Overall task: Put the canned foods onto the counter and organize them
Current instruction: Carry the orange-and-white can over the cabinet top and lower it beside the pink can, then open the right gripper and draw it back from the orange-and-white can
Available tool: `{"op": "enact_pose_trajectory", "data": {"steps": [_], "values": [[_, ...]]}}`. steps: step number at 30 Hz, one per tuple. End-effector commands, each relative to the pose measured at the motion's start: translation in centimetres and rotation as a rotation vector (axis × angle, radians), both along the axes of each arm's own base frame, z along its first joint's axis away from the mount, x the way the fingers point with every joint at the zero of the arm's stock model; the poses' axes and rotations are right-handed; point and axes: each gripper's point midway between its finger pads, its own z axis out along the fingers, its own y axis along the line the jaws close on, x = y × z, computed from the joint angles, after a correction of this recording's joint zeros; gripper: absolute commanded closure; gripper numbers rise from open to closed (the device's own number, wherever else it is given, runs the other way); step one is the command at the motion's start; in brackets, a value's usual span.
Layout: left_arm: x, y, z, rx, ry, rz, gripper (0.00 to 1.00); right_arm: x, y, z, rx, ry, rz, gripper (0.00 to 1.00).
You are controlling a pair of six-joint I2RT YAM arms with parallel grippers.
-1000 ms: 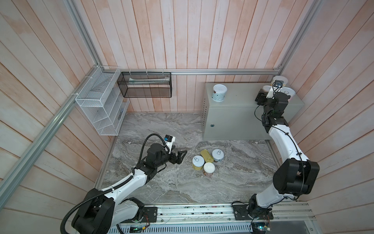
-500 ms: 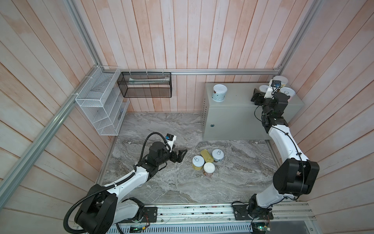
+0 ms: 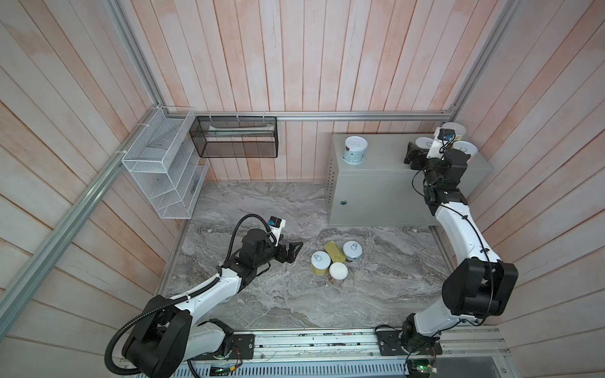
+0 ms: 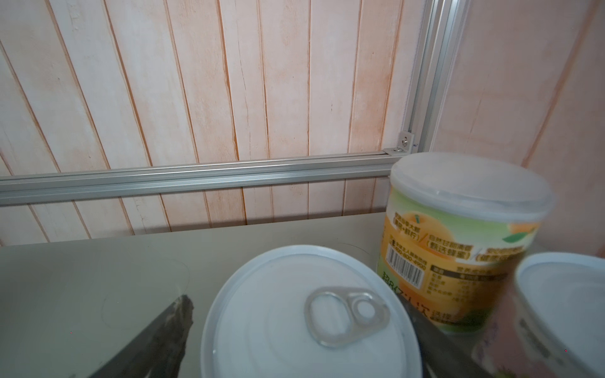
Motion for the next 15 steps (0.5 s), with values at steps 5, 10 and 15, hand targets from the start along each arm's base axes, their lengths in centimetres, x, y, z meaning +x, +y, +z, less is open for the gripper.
{"op": "enact_pose_trajectory", "data": {"steps": [5,10,15], "values": [[0.1,-0.2,0.3,-0.003,-0.017,-0.006,0.00,-1.8,1.7,4.4,-0.005,-0.081,0.042,0.07],[0.2,-0.2,0.1,-0.005,-0.011,-0.007,0.00,-2.0,2.1,5.0,-0.016,-0.082,0.038,0.07],[0.2,-0.3,0.1,-0.008,-0.007,-0.011,0.00,-2.0,1.9,5.2,-0.020,-0.076,0.025,0.06]]}}
